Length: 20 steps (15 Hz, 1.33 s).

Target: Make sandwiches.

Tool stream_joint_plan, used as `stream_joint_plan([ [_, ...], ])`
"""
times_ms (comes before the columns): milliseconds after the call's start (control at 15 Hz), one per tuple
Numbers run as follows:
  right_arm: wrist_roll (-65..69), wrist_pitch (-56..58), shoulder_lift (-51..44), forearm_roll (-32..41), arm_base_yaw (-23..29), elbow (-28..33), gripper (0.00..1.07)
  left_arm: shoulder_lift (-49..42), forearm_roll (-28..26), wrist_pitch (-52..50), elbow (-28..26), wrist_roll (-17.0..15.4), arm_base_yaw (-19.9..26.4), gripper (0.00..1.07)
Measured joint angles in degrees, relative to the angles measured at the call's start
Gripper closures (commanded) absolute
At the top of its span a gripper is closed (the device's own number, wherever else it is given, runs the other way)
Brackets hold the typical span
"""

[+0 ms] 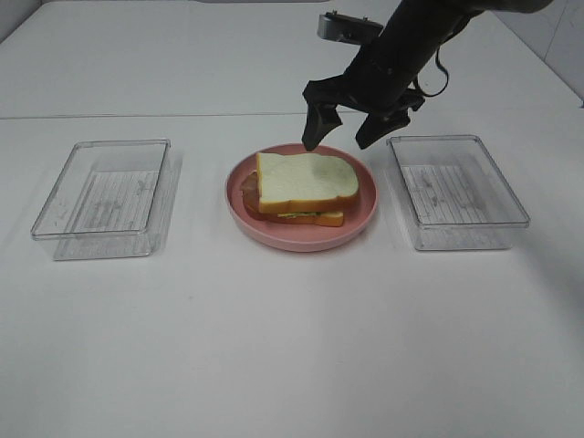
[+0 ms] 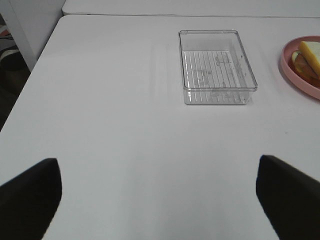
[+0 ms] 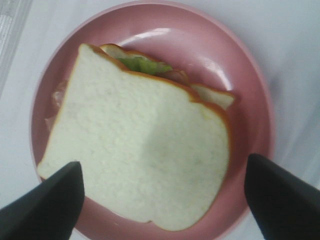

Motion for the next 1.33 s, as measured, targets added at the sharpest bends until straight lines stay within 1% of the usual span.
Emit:
stream_joint_plan([
  [67, 0.63, 0.23, -0.80, -1.55, 0.00, 0.00, 0.22, 0.00, 0.00, 0.00, 0.00, 0.00, 0.00, 0.06],
  [133, 2.01, 1.49, -2.92, -5.04, 0.00, 0.00, 0.22, 0.00, 0.00, 0.00, 0.00, 0.00, 0.00, 0.06],
  [333, 3.44, 5.21, -7.22, -9.11, 0.00, 0.00, 0.22, 0.00, 0.00, 0.00, 0.00, 0.00, 0.00, 0.06],
  [600, 7.45, 12.78, -15.24, -16.62, 0.00, 0.00, 0.22, 0.00, 0.00, 0.00, 0.00, 0.00, 0.00, 0.06],
  [733, 8.77, 13.58, -18.05, -17.82, 0.00, 0.00, 0.22, 0.00, 0.00, 0.00, 0.00, 0.00, 0.00, 0.06],
  [800, 9.91, 13.64, -22.63, -18.33, 0.00, 0.00, 0.22, 0.00, 0.00, 0.00, 0.00, 0.00, 0.00, 0.06],
  [1000, 10.83, 13.64, -26.53, -18.85, 0.00, 0.69, 0.22, 0.00, 0.00, 0.00, 0.00, 0.00, 0.00, 0.06],
  [1067, 11.52, 13.64, -31.74, -20.11, 0.00, 5.61, 0.22, 0.00, 0.00, 0.00, 0.00, 0.00, 0.00, 0.06],
  [1133, 11.57, 13.64, -33.23, -20.40, 0.00, 7.10, 0.22, 0.00, 0.00, 0.00, 0.00, 0.00, 0.00, 0.06],
  [1200, 12.26, 13.64, -36.10, -21.14, 0.00, 11.23, 0.22, 0.00, 0.00, 0.00, 0.00, 0.00, 0.00, 0.06],
  [1267, 12.66, 13.64, -37.70, -21.49, 0.00, 13.29, 0.22, 0.00, 0.00, 0.00, 0.00, 0.00, 0.00, 0.06],
  [1333, 13.58, 13.75, -42.28, -22.29, 0.00, 18.85, 0.22, 0.00, 0.00, 0.00, 0.00, 0.00, 0.00, 0.06],
])
